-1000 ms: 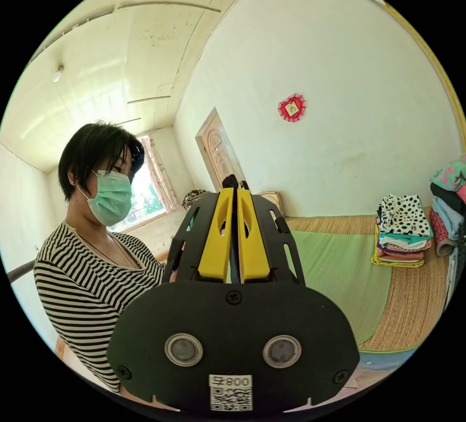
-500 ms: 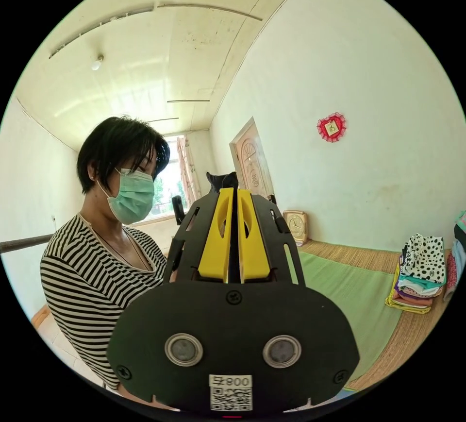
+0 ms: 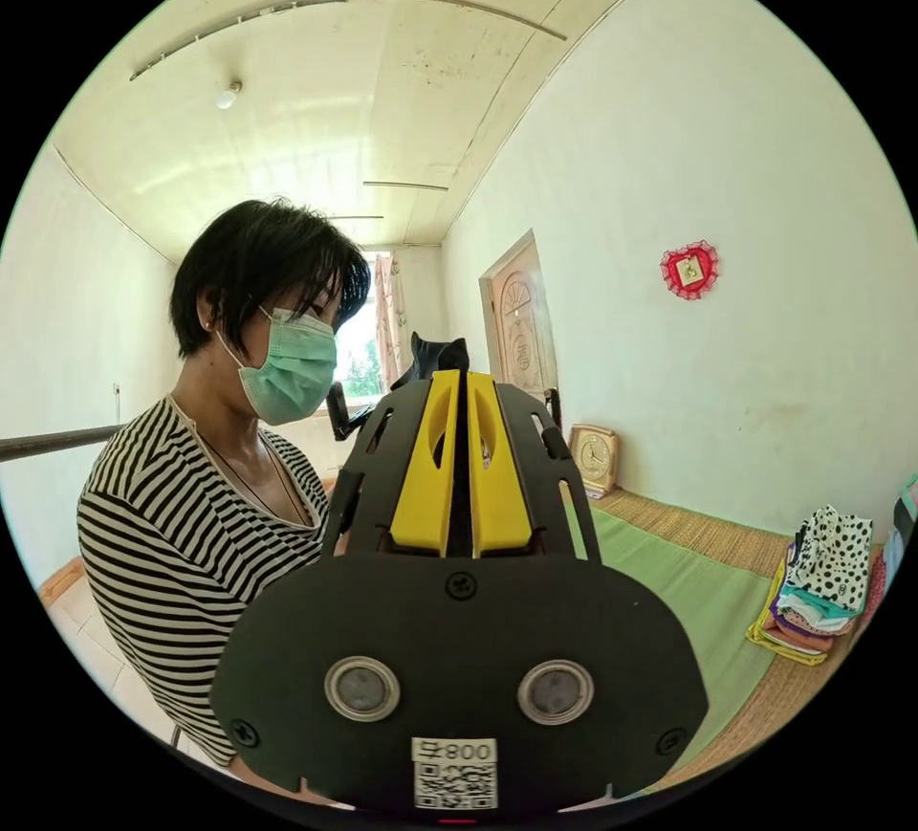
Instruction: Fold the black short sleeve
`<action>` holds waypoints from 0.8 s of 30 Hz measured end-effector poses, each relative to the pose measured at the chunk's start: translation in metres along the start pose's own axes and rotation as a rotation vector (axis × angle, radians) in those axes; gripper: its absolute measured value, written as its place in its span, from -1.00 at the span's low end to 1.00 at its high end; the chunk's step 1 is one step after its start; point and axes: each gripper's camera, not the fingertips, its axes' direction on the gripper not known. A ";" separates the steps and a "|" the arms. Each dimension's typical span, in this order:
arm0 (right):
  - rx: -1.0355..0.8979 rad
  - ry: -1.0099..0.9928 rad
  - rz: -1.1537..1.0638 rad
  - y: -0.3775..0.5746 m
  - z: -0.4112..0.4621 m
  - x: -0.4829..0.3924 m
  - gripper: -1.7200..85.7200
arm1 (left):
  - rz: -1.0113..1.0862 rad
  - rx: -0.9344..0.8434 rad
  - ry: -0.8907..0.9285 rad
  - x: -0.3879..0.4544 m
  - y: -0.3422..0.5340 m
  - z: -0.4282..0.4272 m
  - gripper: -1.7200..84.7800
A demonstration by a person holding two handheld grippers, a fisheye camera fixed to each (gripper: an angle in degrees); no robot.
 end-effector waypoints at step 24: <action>-0.512 0.482 0.567 0.074 0.251 0.607 -0.95 | -0.121 -0.782 0.068 -0.181 0.111 0.538 -0.89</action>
